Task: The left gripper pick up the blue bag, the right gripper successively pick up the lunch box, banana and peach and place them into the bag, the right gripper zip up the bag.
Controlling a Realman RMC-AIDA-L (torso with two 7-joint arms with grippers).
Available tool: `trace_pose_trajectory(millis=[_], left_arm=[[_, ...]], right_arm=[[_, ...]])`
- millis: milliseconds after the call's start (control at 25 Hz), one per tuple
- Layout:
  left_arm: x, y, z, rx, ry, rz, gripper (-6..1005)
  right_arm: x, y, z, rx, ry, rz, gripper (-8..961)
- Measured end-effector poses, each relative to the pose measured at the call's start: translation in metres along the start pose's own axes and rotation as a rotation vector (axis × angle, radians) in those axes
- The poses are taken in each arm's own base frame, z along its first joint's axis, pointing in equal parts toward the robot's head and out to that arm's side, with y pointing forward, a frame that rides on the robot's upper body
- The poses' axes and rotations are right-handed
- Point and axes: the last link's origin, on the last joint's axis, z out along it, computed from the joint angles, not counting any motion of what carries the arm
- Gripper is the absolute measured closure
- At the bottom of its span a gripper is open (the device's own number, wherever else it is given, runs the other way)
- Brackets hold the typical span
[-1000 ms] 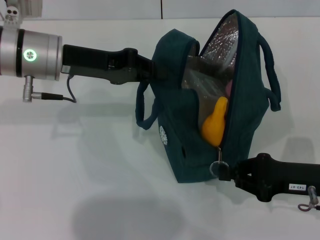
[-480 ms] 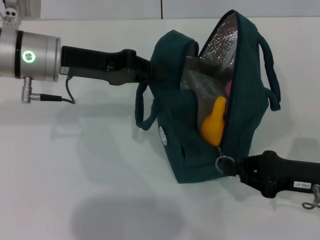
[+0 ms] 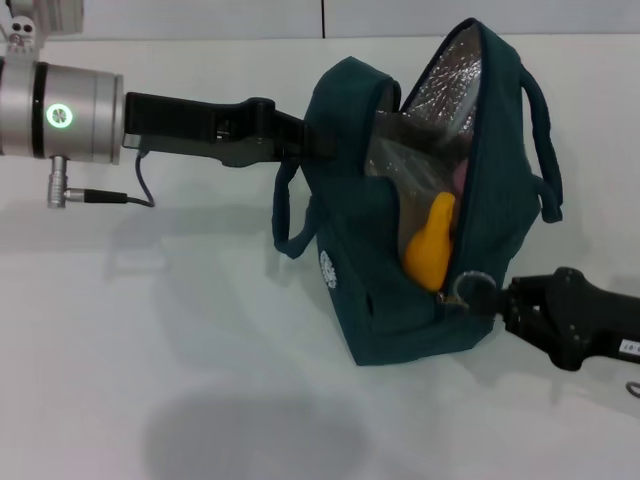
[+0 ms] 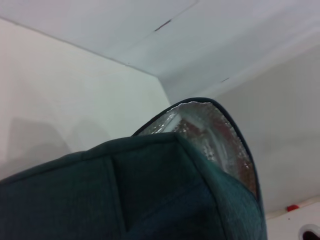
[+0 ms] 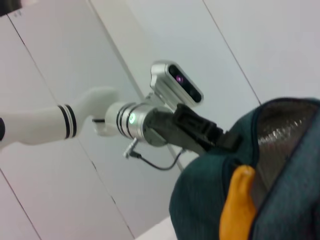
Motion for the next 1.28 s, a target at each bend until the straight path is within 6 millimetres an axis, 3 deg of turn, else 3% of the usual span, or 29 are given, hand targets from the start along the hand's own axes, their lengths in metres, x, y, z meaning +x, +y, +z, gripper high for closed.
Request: trace_pose_trajectory(millis=[880,1280], left_arm=[[-0.006,-0.002,-0.003,-0.054,0.077,0.050,895],[-0.012,-0.003,-0.008,-0.090,0.143,0.106,689]], right_arm=[[-0.027,0.000,0.010,-0.017,-0.175,-0.112,948],[-0.031,-0.003,0.019,-0.016,-0.202,-0.119,948]])
